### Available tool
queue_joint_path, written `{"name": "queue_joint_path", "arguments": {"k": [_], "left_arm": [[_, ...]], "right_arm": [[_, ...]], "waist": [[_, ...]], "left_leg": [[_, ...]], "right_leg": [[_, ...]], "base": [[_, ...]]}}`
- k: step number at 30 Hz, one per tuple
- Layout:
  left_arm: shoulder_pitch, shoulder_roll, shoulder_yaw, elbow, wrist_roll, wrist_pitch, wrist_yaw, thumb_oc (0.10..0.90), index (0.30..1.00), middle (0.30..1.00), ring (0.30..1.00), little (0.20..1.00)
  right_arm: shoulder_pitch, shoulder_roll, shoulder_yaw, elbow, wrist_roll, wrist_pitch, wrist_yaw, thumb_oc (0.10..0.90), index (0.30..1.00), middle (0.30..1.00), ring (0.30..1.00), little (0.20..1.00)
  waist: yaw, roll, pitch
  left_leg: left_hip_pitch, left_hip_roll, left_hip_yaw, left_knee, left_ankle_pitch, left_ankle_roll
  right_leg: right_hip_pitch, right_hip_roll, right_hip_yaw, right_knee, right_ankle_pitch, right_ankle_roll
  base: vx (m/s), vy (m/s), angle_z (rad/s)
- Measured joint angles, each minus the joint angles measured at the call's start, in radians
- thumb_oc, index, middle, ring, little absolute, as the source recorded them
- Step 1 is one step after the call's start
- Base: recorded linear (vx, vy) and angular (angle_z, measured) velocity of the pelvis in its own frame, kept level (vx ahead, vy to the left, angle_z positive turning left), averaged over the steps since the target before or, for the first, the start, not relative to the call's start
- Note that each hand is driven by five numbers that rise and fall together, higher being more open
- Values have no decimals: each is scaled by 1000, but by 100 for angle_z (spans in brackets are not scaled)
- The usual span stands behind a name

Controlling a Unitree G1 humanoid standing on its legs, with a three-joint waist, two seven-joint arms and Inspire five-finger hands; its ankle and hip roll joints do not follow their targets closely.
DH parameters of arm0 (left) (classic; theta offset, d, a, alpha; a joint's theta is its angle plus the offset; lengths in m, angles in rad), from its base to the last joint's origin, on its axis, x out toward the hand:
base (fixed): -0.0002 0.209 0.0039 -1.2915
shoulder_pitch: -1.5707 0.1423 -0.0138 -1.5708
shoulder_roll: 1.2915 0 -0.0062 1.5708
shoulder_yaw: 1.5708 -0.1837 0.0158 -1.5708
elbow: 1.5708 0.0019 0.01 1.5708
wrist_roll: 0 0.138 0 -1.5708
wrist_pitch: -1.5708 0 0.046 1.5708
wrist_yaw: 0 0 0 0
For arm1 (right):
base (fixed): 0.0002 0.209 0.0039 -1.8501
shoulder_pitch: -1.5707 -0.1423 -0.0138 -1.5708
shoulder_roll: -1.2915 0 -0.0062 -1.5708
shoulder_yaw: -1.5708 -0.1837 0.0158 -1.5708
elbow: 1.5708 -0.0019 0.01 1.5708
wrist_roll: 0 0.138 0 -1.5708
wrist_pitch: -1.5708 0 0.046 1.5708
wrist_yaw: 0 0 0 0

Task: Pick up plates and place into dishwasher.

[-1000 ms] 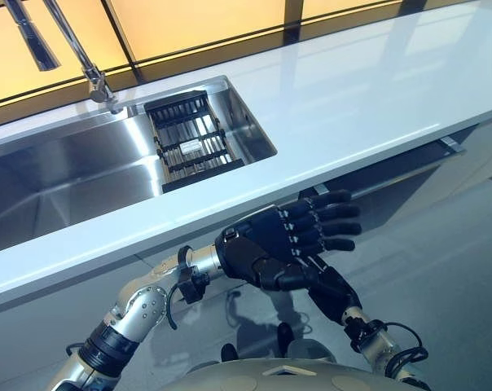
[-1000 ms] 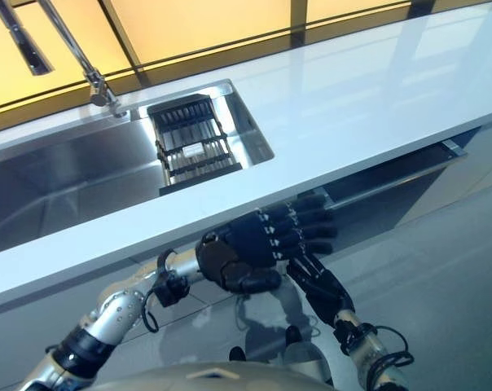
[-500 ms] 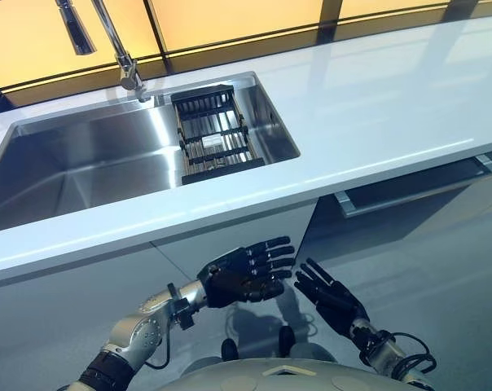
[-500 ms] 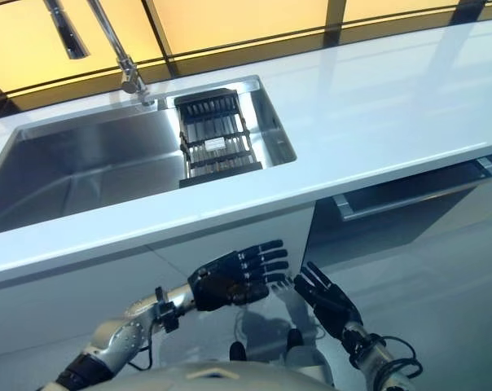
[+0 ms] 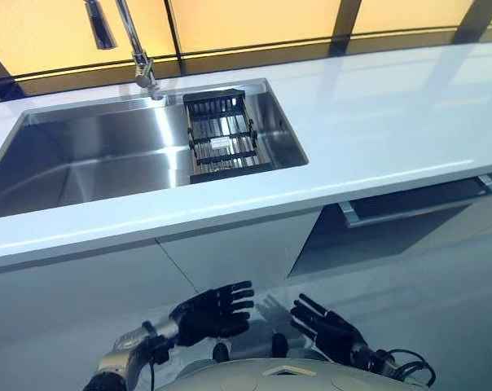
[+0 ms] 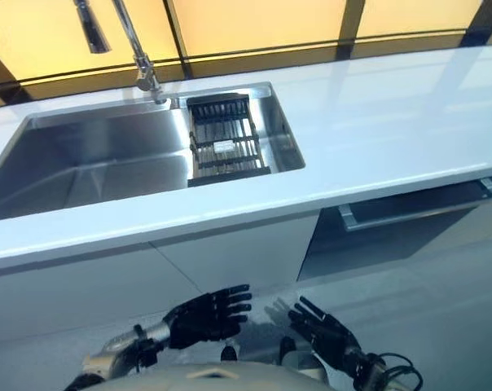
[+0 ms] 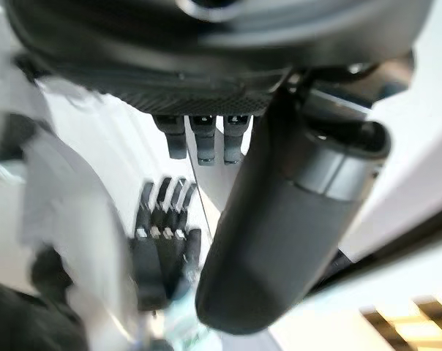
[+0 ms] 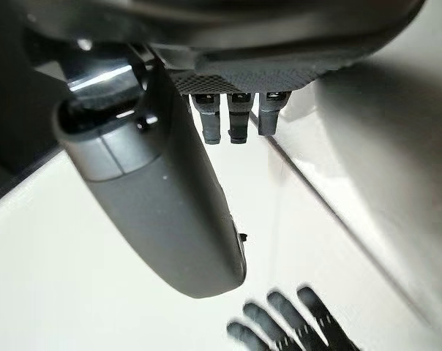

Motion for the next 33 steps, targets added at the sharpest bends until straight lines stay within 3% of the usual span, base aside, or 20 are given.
{"name": "queue_joint_path", "arguments": {"k": [4,8,13,17,23,25,30,33], "left_arm": [[-17,-33,29,152,102,-74,71,800,900,900,900,900],[-29,-56,36,214,163,-95,164,800,900,900,900,900],[-51,-87,60,321,245,-55,315,800,900,900,900,900],[-61,-104,99,386,273,-24,429,800,900,900,900,900],[-94,-117,119,398,428,48,778,800,900,900,900,900],[-93,-116,119,398,447,57,839,800,900,900,900,900],[-89,-116,120,393,446,34,893,800,900,900,900,900],[-83,-124,115,386,489,-3,988,800,900,900,900,900]], "right_arm": [[-38,21,0,59,0,22,-62,800,900,900,900,900],[-55,35,-1,94,-5,26,-132,800,900,900,900,900],[-54,35,0,107,-46,3,-171,800,900,900,900,900],[-48,34,1,118,-159,-31,-217,800,900,900,900,900],[-43,25,48,131,-404,-57,-253,800,900,900,900,900],[-45,25,58,127,-430,-68,-253,800,900,900,900,900],[-50,29,59,127,-439,-71,-272,800,900,900,900,900],[-58,32,60,129,-453,-76,-283,800,900,900,900,900]], "waist": [[15,-12,-14],[28,4,-39],[26,28,-58],[28,34,-63],[35,30,-63],[35,28,-62],[40,23,-44],[47,18,-32]], "left_leg": [[-8,-3,-22,0,7,0],[-9,-3,-27,0,4,-4],[-9,-1,-35,0,5,-8],[-18,-1,-49,0,6,-9],[-35,-1,-71,0,12,-11],[-37,-2,-74,0,12,-11],[-44,-4,-89,0,12,-11],[-46,-3,-92,0,12,-12]], "right_leg": [[1,-3,-22,0,-2,-2],[4,-4,-24,0,-3,-1],[7,-3,-33,-3,-7,-5],[6,-4,-53,-3,-11,-8],[0,-4,-77,0,-16,-9],[0,-4,-80,0,-18,-9],[2,-6,-101,0,-21,-7],[2,-5,-105,0,-25,-8]], "base": [[22,5,19],[10,13,3],[8,29,5],[-7,14,13],[-28,12,13],[-19,9,5],[-20,4,12],[0,2,5]]}}
